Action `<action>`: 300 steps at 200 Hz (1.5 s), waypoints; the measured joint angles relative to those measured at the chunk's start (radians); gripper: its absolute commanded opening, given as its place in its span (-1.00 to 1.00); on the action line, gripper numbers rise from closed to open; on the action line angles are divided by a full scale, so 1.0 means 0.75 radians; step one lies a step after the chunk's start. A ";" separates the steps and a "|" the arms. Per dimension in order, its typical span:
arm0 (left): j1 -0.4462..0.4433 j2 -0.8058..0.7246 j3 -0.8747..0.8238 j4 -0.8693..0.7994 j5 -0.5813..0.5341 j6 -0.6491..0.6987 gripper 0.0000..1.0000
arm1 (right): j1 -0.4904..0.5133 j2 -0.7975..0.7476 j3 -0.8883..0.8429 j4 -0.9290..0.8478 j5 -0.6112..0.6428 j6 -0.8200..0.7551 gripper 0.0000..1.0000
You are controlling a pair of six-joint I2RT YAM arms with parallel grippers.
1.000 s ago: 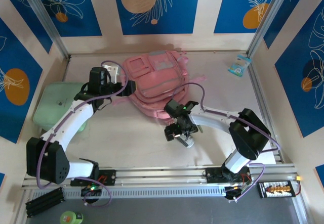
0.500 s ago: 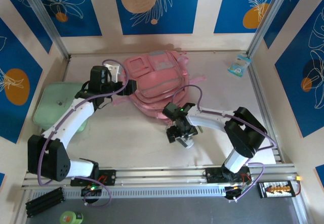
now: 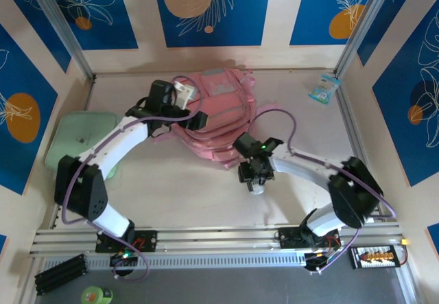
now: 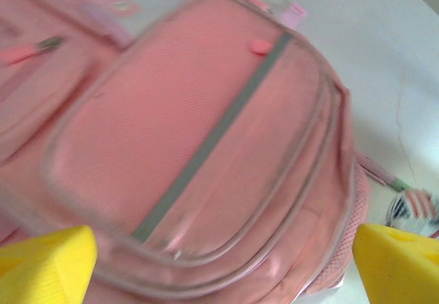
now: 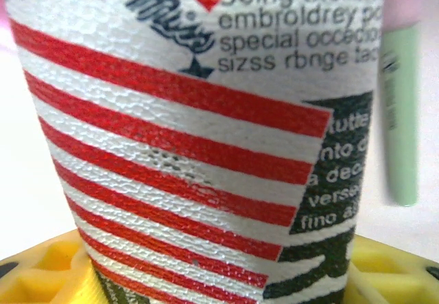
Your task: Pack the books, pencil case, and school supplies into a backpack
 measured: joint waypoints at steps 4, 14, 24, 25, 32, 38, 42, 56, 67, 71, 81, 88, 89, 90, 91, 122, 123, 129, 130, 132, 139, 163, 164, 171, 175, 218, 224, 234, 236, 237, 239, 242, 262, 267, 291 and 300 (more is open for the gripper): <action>-0.017 0.023 0.022 -0.011 0.003 0.028 0.81 | -0.019 -0.031 -0.001 0.011 -0.008 0.008 -0.05; -0.053 0.086 0.076 -0.041 0.006 0.098 0.77 | -0.077 -0.103 -0.001 0.041 -0.027 0.024 -0.04; -0.084 0.147 0.131 -0.073 0.006 0.167 0.75 | -0.138 -0.159 -0.002 0.071 -0.057 0.042 -0.05; -0.088 0.156 0.139 -0.076 0.005 0.177 0.75 | -0.143 -0.163 -0.002 0.073 -0.060 0.043 -0.05; -0.106 0.197 0.174 -0.099 -0.003 0.220 0.72 | -0.192 -0.196 -0.003 0.095 -0.082 0.053 -0.05; -0.121 0.233 0.207 -0.122 -0.017 0.257 0.69 | -0.234 -0.218 -0.004 0.112 -0.105 0.065 -0.05; -0.132 0.259 0.227 -0.133 -0.030 0.284 0.65 | -0.257 -0.228 -0.005 0.124 -0.118 0.070 -0.05; -0.157 0.330 0.289 -0.181 -0.070 0.369 0.55 | -0.344 -0.251 -0.006 0.168 -0.172 0.092 -0.05; -0.167 0.380 0.333 -0.213 -0.099 0.425 0.53 | -0.395 -0.252 -0.007 0.201 -0.218 0.107 -0.06; -0.169 0.398 0.351 -0.228 -0.106 0.446 0.51 | -0.410 -0.251 -0.007 0.216 -0.238 0.111 -0.06; -0.171 0.439 0.392 -0.261 -0.132 0.488 0.48 | -0.433 -0.245 -0.007 0.240 -0.271 0.119 -0.05; -0.171 0.470 0.422 -0.286 -0.144 0.517 0.46 | -0.445 -0.239 -0.007 0.259 -0.296 0.122 -0.06; -0.171 0.475 0.429 -0.292 -0.145 0.523 0.46 | -0.446 -0.237 -0.007 0.261 -0.300 0.122 -0.05; -0.171 0.477 0.432 -0.294 -0.146 0.527 0.45 | -0.447 -0.236 -0.007 0.263 -0.303 0.123 -0.05; -0.171 0.479 0.435 -0.298 -0.149 0.531 0.45 | -0.448 -0.235 -0.007 0.266 -0.305 0.123 -0.06; -0.171 0.572 0.536 -0.375 -0.207 0.614 0.23 | -0.474 -0.180 -0.007 0.328 -0.377 0.130 -0.07; -0.171 0.574 0.539 -0.377 -0.207 0.620 0.20 | -0.475 -0.178 -0.007 0.330 -0.380 0.130 -0.07; -0.171 0.585 0.552 -0.386 -0.222 0.630 0.05 | -0.479 -0.168 -0.005 0.339 -0.391 0.133 -0.07; -0.171 0.586 0.553 -0.387 -0.224 0.636 0.03 | -0.479 -0.167 -0.004 0.341 -0.392 0.134 -0.07; -0.171 0.589 0.556 -0.388 -0.230 0.644 -0.02 | -0.480 -0.163 -0.003 0.345 -0.396 0.136 -0.07; -0.171 0.599 0.569 -0.398 -0.239 0.653 -0.17 | -0.486 -0.153 0.001 0.357 -0.407 0.137 -0.08; -0.188 0.611 0.591 -0.418 -0.280 0.670 -0.70 | -0.509 -0.126 0.026 0.403 -0.444 0.157 -0.10; -0.189 0.611 0.592 -0.417 -0.282 0.681 -0.71 | -0.511 -0.125 0.028 0.406 -0.446 0.158 -0.10; -0.192 0.611 0.597 -0.416 -0.299 0.681 -0.83 | -0.517 -0.122 0.035 0.423 -0.455 0.166 -0.10; -0.192 0.611 0.603 -0.415 -0.307 0.668 -0.90 | -0.521 -0.121 0.039 0.432 -0.460 0.171 -0.11; -0.182 0.575 0.620 -0.386 -0.334 0.598 -1.00 | -0.571 -0.121 0.051 0.508 -0.514 0.234 -0.12; -0.179 0.561 0.620 -0.382 -0.335 0.578 -1.00 | -0.577 -0.121 0.051 0.517 -0.520 0.246 -0.12; -0.173 0.527 0.620 -0.371 -0.342 0.543 -1.00 | -0.585 -0.121 0.051 0.528 -0.532 0.263 -0.12; -0.172 0.519 0.620 -0.368 -0.346 0.531 -1.00 | -0.586 -0.121 0.052 0.532 -0.535 0.270 -0.12; -0.171 0.517 0.620 -0.367 -0.347 0.528 -1.00 | -0.586 -0.121 0.052 0.532 -0.536 0.272 -0.12; -0.170 0.508 0.620 -0.364 -0.348 0.524 -1.00 | -0.587 -0.121 0.053 0.534 -0.540 0.277 -0.12; -0.167 0.493 0.620 -0.357 -0.356 0.505 -1.00 | -0.589 -0.121 0.053 0.536 -0.545 0.280 -0.11; -0.153 0.408 0.620 -0.313 -0.375 0.423 -1.00 | -0.592 -0.119 0.061 0.556 -0.570 0.328 -0.11; -0.152 0.388 0.620 -0.300 -0.374 0.399 -1.00 | -0.592 -0.119 0.062 0.563 -0.578 0.341 -0.11; -0.136 0.329 0.643 -0.285 -0.349 0.284 -1.00 | -0.592 -0.091 0.082 0.606 -0.612 0.420 -0.11; -0.136 0.326 0.658 -0.288 -0.331 0.247 -1.00 | -0.587 -0.062 0.100 0.624 -0.620 0.458 -0.11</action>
